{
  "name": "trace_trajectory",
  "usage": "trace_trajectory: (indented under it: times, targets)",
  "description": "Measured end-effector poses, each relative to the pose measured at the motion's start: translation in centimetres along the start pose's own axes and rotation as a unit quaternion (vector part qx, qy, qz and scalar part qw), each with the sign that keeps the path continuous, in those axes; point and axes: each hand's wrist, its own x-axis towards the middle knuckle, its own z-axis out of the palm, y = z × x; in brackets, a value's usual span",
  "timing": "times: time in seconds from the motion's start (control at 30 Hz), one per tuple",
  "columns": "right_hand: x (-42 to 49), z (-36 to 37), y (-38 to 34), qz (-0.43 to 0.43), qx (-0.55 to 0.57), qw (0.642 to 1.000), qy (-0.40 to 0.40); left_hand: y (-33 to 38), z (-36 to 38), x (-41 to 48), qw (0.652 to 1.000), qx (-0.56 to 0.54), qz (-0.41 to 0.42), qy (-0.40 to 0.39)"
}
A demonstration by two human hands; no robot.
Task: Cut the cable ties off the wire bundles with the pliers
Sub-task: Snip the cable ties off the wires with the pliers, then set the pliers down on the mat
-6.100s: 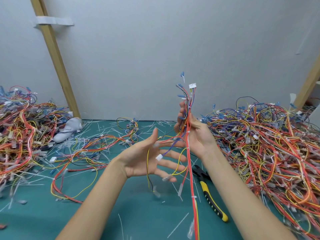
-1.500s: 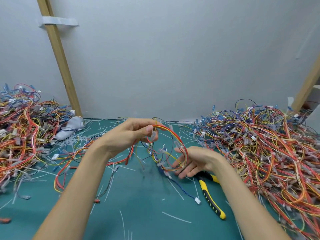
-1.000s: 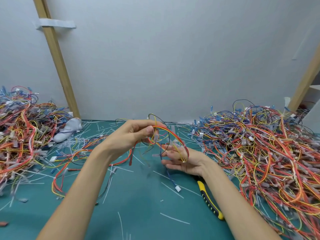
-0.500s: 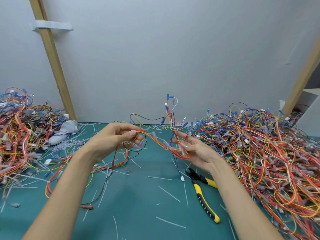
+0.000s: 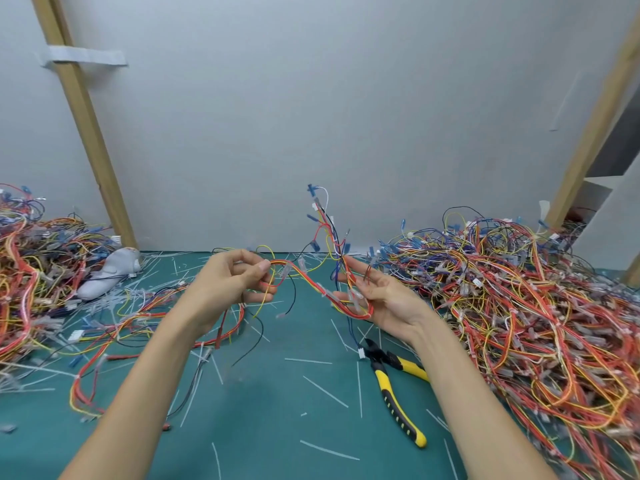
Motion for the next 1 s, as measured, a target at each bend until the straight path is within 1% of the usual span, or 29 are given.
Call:
trace_trajectory:
  times: [0.2,0.3,0.4,0.47,0.53,0.6,0.67,0.7,0.77,0.8,0.83,0.87,0.9,0.93,0.97,1.0]
  targets:
    - [-1.2,-0.5,-1.2,-0.031,0.041,0.999,0.019,-0.4,2.8,-0.1,0.999,0.014,0.024,0.032]
    - [-1.9,-0.9,-2.3,-0.034,0.063,0.996,0.05,-0.5,4.3,-0.2,0.999,0.025,0.011,0.018]
    - [-2.9,-1.0,-3.9,-0.046,0.045,0.996,0.067,-0.2,6.1,-0.3,1.0,0.027,-0.006,0.002]
    - [-3.6,-0.9,-5.6,-0.064,0.035,0.995,0.072,0.1,7.5,-0.5,1.0,0.018,-0.003,-0.001]
    - [-4.2,-0.7,-8.3,-0.087,-0.012,0.992,0.089,0.5,9.3,-0.6,0.999,0.017,0.032,0.03]
    - [-4.5,-0.5,-12.0,-0.124,-0.065,0.984,0.112,1.3,11.4,-0.5,0.991,-0.006,0.09,0.097]
    - [-4.7,0.0,-16.1,-0.182,-0.109,0.967,0.143,2.5,13.8,-0.1,0.974,-0.056,0.146,0.166]
    - [-4.9,0.3,-18.0,-0.219,-0.133,0.952,0.169,3.2,15.2,0.1,0.964,-0.077,0.17,0.19]
    - [-4.9,0.1,-21.2,-0.288,-0.204,0.902,0.247,4.7,18.0,0.4,0.949,-0.066,0.226,0.208]
    - [-4.9,-0.5,-22.2,-0.305,-0.254,0.87,0.293,5.2,19.4,0.3,0.945,-0.029,0.261,0.196]
    - [-4.9,-1.4,-22.8,-0.301,-0.316,0.835,0.336,5.3,20.8,0.3,0.941,0.023,0.298,0.157]
    - [-4.9,-2.6,-22.9,-0.275,-0.395,0.794,0.372,5.0,22.1,0.2,0.938,0.098,0.318,0.1]
    - [-4.9,-3.9,-22.5,-0.225,-0.485,0.748,0.393,4.5,23.1,0.3,0.924,0.202,0.322,0.034]
    - [-4.9,-5.6,-21.5,-0.146,-0.577,0.699,0.396,3.6,23.7,0.6,0.893,0.332,0.301,-0.033]
    - [-4.9,-7.3,-20.2,-0.041,-0.656,0.649,0.385,2.8,23.9,0.8,0.847,0.454,0.255,-0.106]
    - [-5.0,-8.9,-18.4,0.067,-0.711,0.598,0.363,1.9,23.9,0.7,0.804,0.531,0.197,-0.182]
